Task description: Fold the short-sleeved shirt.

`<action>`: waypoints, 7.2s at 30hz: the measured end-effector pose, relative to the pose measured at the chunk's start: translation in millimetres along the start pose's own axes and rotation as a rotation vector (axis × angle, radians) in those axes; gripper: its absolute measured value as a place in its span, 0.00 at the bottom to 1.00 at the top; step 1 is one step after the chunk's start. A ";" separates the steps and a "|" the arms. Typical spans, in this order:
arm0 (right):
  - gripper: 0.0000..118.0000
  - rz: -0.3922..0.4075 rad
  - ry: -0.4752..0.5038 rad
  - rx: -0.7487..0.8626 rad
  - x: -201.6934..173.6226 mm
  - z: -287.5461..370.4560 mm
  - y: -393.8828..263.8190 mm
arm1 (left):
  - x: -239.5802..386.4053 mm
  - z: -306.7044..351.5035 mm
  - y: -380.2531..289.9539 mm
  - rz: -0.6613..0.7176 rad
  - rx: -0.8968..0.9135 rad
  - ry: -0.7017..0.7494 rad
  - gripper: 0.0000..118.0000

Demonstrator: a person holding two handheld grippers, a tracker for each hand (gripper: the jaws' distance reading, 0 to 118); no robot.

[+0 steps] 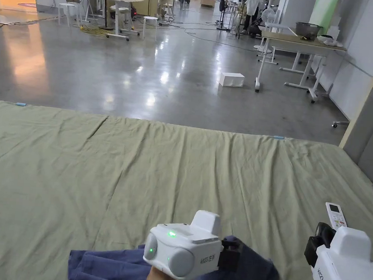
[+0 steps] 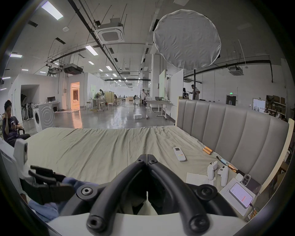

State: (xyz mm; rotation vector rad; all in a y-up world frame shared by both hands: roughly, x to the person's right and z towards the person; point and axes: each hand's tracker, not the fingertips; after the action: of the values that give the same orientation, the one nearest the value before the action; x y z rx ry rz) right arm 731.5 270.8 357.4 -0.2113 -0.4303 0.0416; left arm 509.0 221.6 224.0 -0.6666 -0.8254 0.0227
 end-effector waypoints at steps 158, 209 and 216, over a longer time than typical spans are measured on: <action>0.03 0.167 0.044 0.215 -65.7 -145.4 315.2 | -217.3 244.8 300.6 -0.023 0.431 0.775 0.05; 0.03 0.231 0.114 -0.462 -20.3 94.2 -145.0 | -170.5 232.5 -203.3 0.210 -0.184 0.663 0.05; 0.15 0.191 0.107 -0.562 -16.7 77.9 -171.0 | -195.1 210.3 -223.4 0.279 -0.227 0.662 0.06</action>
State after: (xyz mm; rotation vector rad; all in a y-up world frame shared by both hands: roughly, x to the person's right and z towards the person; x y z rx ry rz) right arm 683.0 117.5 455.9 -0.8049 -0.3061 0.0955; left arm 178.5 104.5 319.9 -0.9300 -0.0940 -0.0387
